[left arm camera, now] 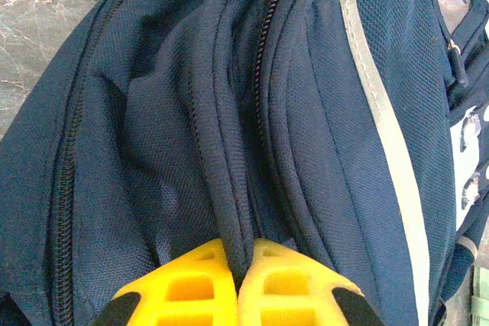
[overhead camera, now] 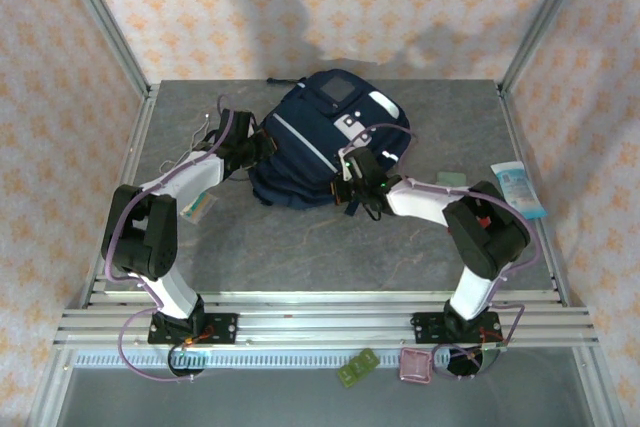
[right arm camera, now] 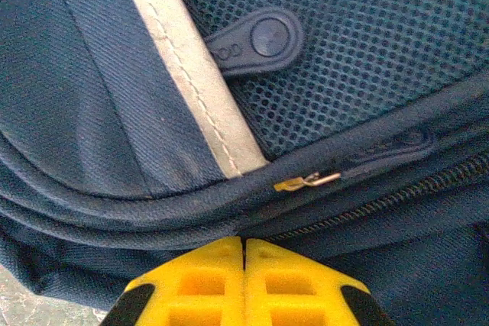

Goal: Pack books, pencil case, and school supplies into a backpack

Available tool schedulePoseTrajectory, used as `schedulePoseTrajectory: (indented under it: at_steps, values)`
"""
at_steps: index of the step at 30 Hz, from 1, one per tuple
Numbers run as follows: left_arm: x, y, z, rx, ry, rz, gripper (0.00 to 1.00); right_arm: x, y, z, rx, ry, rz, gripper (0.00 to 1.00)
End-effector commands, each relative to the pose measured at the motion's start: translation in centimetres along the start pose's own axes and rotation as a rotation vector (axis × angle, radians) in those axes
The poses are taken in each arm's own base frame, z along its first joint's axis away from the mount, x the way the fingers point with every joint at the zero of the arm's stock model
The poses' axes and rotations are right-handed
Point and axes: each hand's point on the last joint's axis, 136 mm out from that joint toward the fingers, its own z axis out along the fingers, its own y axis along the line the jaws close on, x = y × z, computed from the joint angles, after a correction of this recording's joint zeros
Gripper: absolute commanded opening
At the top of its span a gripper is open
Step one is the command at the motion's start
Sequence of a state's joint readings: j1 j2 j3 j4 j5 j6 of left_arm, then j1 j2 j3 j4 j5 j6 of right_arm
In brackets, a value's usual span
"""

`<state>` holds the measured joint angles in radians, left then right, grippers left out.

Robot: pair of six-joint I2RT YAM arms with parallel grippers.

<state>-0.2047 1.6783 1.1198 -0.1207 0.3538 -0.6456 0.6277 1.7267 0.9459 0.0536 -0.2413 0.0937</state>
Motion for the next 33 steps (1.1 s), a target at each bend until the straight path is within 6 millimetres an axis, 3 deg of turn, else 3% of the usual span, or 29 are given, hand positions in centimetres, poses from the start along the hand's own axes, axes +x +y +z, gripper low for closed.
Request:
schedulePoseTrajectory:
  at_steps: [1, 8, 12, 21, 27, 33]
  values:
    - [-3.3, -0.5, -0.7, 0.02, -0.094, 0.003, 0.0, 0.9, -2.7, -1.4, 0.133, 0.004, 0.014, 0.0]
    - [-3.6, 0.7, -1.3, -0.017, -0.118, 0.011, 0.0, -0.8, -9.0, -4.2, 0.302, -0.121, 0.189, 0.0]
    - [-3.7, 1.0, -1.6, -0.024, -0.118, 0.015, 0.0, -3.0, -11.6, -5.7, 0.397, -0.221, 0.233, 0.0]
    - [-3.1, 1.1, -1.6, -0.013, -0.106, 0.009, 0.0, -6.8, -17.0, -5.9, 0.604, -0.349, 0.307, 0.0]
    - [-2.9, 1.2, -1.5, -0.012, -0.098, 0.01, 0.0, -7.0, -17.1, -5.3, 0.599, -0.351, 0.324, 0.0]
    - [-4.2, 1.4, -1.5, -0.051, -0.136, 0.027, 0.0, -4.3, -15.7, -7.9, 0.569, -0.335, 0.339, 0.0]
